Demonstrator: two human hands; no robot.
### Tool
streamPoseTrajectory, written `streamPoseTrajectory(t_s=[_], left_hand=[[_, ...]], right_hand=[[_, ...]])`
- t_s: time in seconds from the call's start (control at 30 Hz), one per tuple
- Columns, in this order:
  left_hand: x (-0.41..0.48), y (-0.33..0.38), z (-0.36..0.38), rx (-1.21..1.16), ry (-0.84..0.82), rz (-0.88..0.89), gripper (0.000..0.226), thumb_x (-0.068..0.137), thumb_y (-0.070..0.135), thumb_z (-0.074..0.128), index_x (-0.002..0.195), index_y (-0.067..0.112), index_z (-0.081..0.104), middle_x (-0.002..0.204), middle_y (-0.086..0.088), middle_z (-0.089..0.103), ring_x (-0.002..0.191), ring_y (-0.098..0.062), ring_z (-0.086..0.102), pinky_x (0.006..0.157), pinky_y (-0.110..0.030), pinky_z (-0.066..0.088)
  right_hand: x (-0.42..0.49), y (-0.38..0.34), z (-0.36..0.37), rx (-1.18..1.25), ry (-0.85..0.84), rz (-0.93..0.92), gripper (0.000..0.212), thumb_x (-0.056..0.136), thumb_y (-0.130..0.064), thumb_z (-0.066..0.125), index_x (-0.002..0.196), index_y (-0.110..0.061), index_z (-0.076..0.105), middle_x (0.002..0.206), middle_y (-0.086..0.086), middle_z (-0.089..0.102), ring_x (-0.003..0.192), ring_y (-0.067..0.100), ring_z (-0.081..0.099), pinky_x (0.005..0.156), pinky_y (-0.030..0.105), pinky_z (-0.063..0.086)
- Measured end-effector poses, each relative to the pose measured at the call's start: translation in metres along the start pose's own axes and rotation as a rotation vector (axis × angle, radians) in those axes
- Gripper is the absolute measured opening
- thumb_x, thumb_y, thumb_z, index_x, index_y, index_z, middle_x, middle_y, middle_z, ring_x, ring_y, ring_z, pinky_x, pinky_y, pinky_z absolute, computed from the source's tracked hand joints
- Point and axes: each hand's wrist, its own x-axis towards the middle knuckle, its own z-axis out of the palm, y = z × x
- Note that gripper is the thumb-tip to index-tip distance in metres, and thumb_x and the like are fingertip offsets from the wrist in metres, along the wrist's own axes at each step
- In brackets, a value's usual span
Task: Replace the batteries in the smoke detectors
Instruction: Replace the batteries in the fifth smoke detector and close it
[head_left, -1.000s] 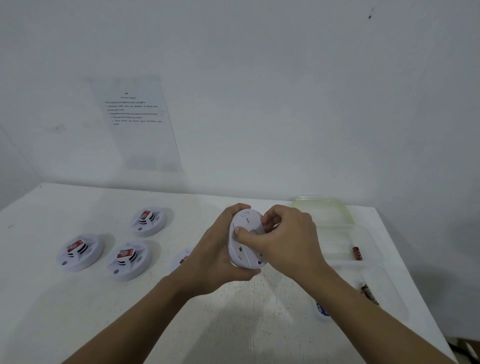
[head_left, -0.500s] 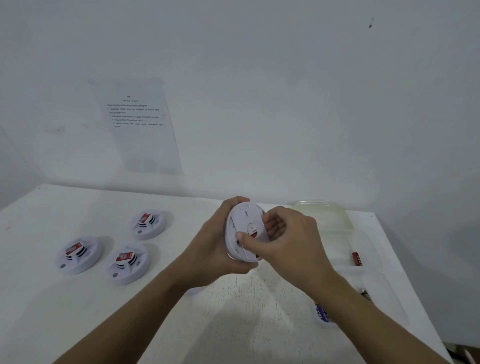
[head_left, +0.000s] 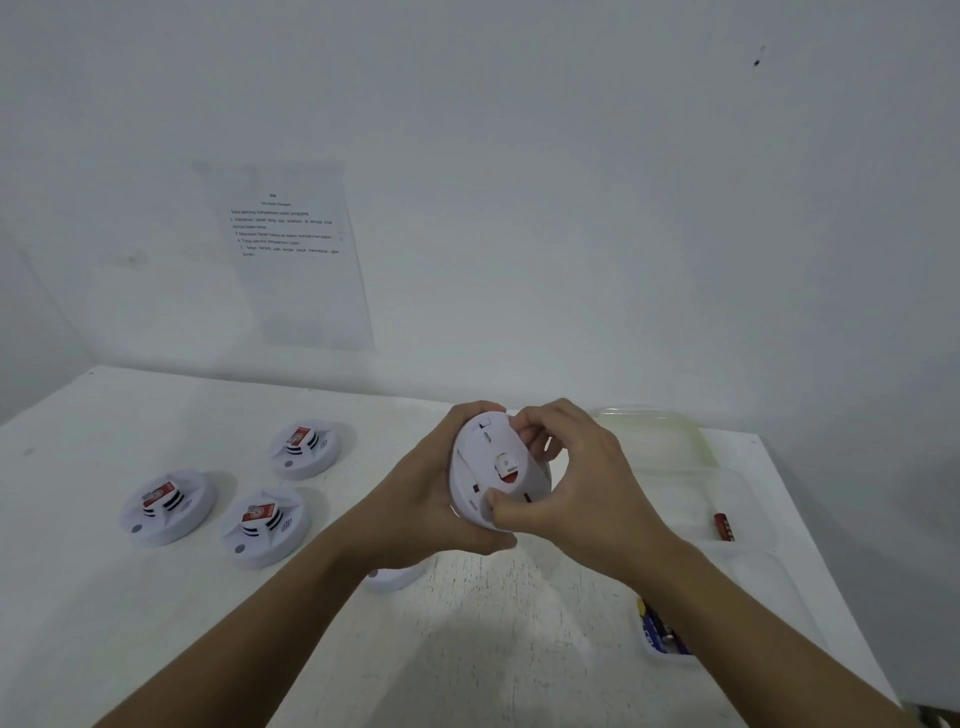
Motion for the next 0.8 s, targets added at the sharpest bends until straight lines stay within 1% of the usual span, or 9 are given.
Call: streamPoseTrajectory(t_s=[0.07,0.17,0.23,0.33,0.47,0.6,0.67,0.73,0.8], left_hand=[[0.0,0.0,-0.001,0.017,-0.012,-0.023,0.089,0.067,0.007,0.093,0.137,0.03,0.042,0.125,0.015,0.057,0.12,-0.014,0.056,0.091,-0.021,0.054],[0.001,0.0,0.001,0.054,-0.013,-0.054,0.088,0.067,0.014,0.094,0.135,0.035,0.042,0.121,0.025,0.057,0.118,-0.005,0.056,0.088,-0.014,0.052],[0.001,-0.002,0.002,0.058,-0.002,-0.064,0.088,0.066,0.013,0.094,0.134,0.034,0.042,0.119,0.024,0.057,0.116,-0.006,0.058,0.087,-0.015,0.053],[-0.001,-0.005,0.004,0.065,0.007,-0.067,0.087,0.064,0.01,0.094,0.132,0.034,0.044,0.119,0.022,0.058,0.113,-0.008,0.059,0.086,-0.022,0.058],[-0.005,-0.01,0.009,0.027,-0.016,-0.094,0.088,0.064,0.005,0.093,0.133,0.029,0.045,0.12,0.017,0.06,0.111,-0.01,0.062,0.084,-0.024,0.059],[-0.005,-0.013,0.01,0.027,-0.062,-0.097,0.088,0.065,0.006,0.092,0.136,0.027,0.044,0.124,0.012,0.06,0.113,-0.016,0.063,0.088,-0.031,0.06],[-0.004,-0.014,0.01,0.053,-0.064,-0.092,0.088,0.066,0.009,0.093,0.136,0.028,0.043,0.124,0.014,0.058,0.114,-0.014,0.062,0.09,-0.028,0.058],[-0.004,-0.016,0.012,0.076,-0.054,-0.089,0.088,0.066,0.012,0.093,0.136,0.032,0.042,0.123,0.019,0.056,0.115,-0.011,0.06,0.091,-0.022,0.055],[-0.005,-0.017,0.012,0.065,-0.035,-0.096,0.089,0.067,0.012,0.093,0.137,0.031,0.041,0.122,0.023,0.056,0.117,-0.009,0.059,0.09,-0.018,0.053]], right_hand=[[0.002,0.001,-0.001,-0.031,-0.029,-0.014,0.057,0.058,-0.053,0.077,0.107,-0.029,0.061,0.099,-0.017,0.056,0.094,0.001,0.053,0.072,0.01,0.044],[0.004,0.006,0.004,-0.023,-0.008,0.032,0.053,0.064,-0.061,0.079,0.106,-0.034,0.061,0.1,-0.022,0.057,0.095,-0.004,0.054,0.069,0.008,0.043],[0.004,0.008,0.008,-0.034,-0.016,0.074,0.055,0.064,-0.066,0.08,0.106,-0.037,0.06,0.101,-0.021,0.058,0.093,-0.002,0.056,0.072,0.01,0.045],[0.001,0.011,0.01,-0.034,-0.026,0.125,0.052,0.066,-0.061,0.082,0.103,-0.032,0.062,0.1,-0.015,0.062,0.09,0.003,0.059,0.073,0.018,0.051],[-0.002,0.015,0.011,-0.006,-0.035,0.129,0.046,0.066,-0.053,0.086,0.095,-0.025,0.066,0.092,-0.011,0.065,0.083,0.006,0.061,0.066,0.017,0.05],[-0.001,0.022,0.014,-0.006,-0.016,0.134,0.044,0.06,-0.053,0.085,0.085,-0.022,0.064,0.081,-0.011,0.065,0.074,0.007,0.061,0.059,0.018,0.049],[-0.002,0.025,0.016,-0.014,0.002,0.131,0.046,0.058,-0.056,0.08,0.085,-0.022,0.063,0.081,-0.011,0.065,0.074,0.007,0.06,0.058,0.018,0.049],[-0.002,0.026,0.017,-0.027,0.026,0.11,0.046,0.056,-0.059,0.075,0.083,-0.024,0.061,0.081,-0.011,0.063,0.076,0.008,0.059,0.059,0.022,0.051],[-0.001,0.027,0.016,0.014,0.033,0.103,0.044,0.058,-0.055,0.077,0.083,-0.024,0.061,0.082,-0.01,0.064,0.077,0.01,0.06,0.06,0.027,0.053]])
